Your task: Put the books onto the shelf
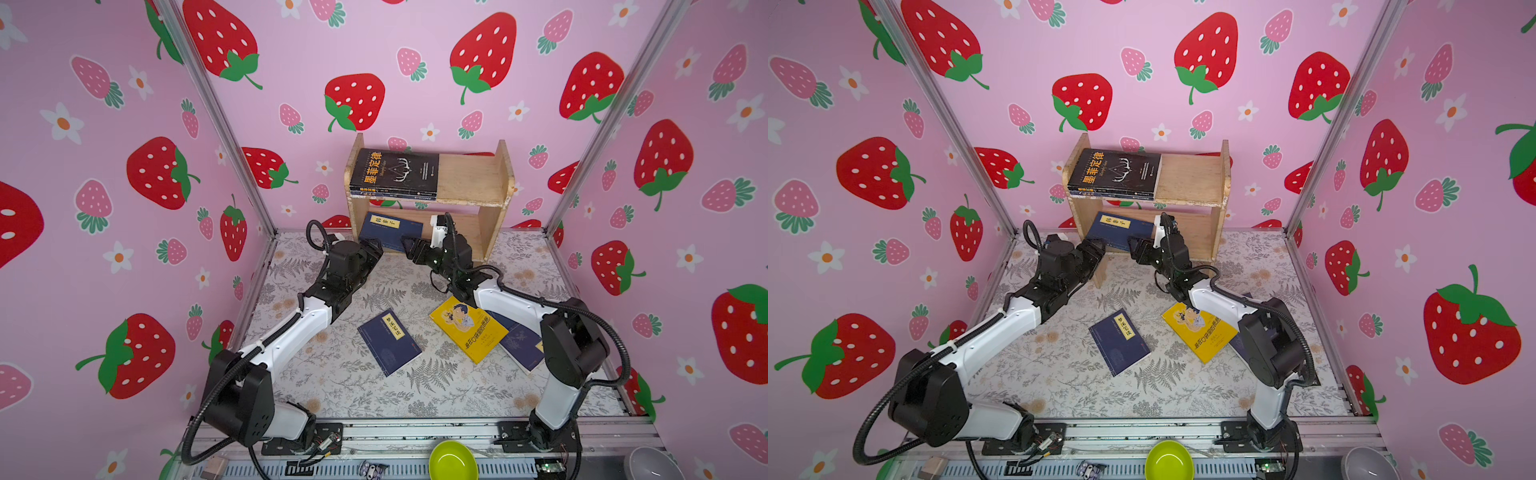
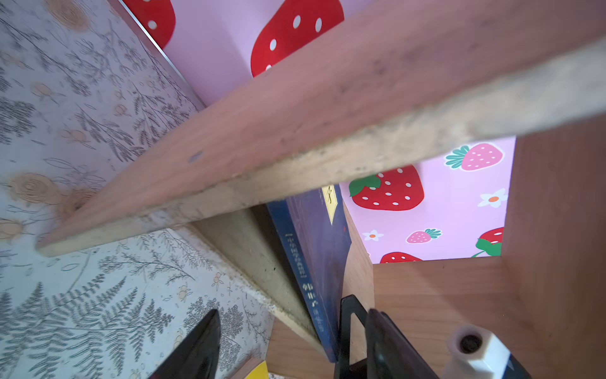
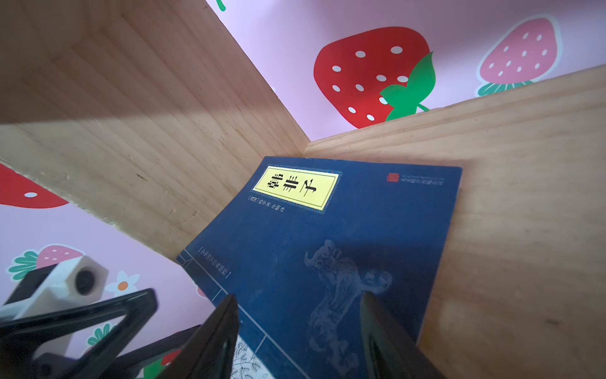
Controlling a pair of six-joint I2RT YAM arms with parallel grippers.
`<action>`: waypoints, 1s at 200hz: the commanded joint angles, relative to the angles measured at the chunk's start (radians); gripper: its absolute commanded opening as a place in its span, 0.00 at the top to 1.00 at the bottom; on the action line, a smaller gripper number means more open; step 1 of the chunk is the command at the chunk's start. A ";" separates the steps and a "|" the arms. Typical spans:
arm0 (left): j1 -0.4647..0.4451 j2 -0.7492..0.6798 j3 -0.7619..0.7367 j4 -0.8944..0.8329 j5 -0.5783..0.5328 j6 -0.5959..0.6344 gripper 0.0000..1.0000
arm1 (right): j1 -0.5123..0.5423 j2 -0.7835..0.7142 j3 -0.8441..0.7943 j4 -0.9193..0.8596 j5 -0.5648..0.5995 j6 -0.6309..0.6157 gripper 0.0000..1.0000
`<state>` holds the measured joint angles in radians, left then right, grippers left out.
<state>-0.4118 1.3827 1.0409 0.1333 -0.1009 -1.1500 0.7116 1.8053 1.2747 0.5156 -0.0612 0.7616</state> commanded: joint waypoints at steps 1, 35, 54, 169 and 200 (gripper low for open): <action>0.010 -0.100 -0.033 -0.137 -0.087 0.093 0.27 | 0.003 0.059 0.010 -0.102 0.034 -0.016 0.39; 0.035 -0.219 -0.050 -0.231 -0.104 0.193 0.27 | -0.007 0.037 0.006 -0.115 0.074 -0.050 0.38; 0.044 -0.278 -0.070 -0.269 -0.124 0.230 0.25 | -0.014 0.020 0.002 -0.120 0.089 -0.074 0.38; 0.105 -0.177 -0.007 -0.265 0.176 0.659 0.22 | -0.048 -0.038 -0.035 -0.121 -0.001 -0.117 0.35; 0.144 -0.094 0.074 -0.305 0.211 0.848 0.24 | -0.047 -0.043 -0.039 -0.137 -0.061 -0.128 0.37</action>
<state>-0.3038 1.2560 1.0267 -0.1471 0.0341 -0.5312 0.6758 1.7733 1.2675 0.4633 -0.0711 0.6521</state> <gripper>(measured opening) 0.770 0.640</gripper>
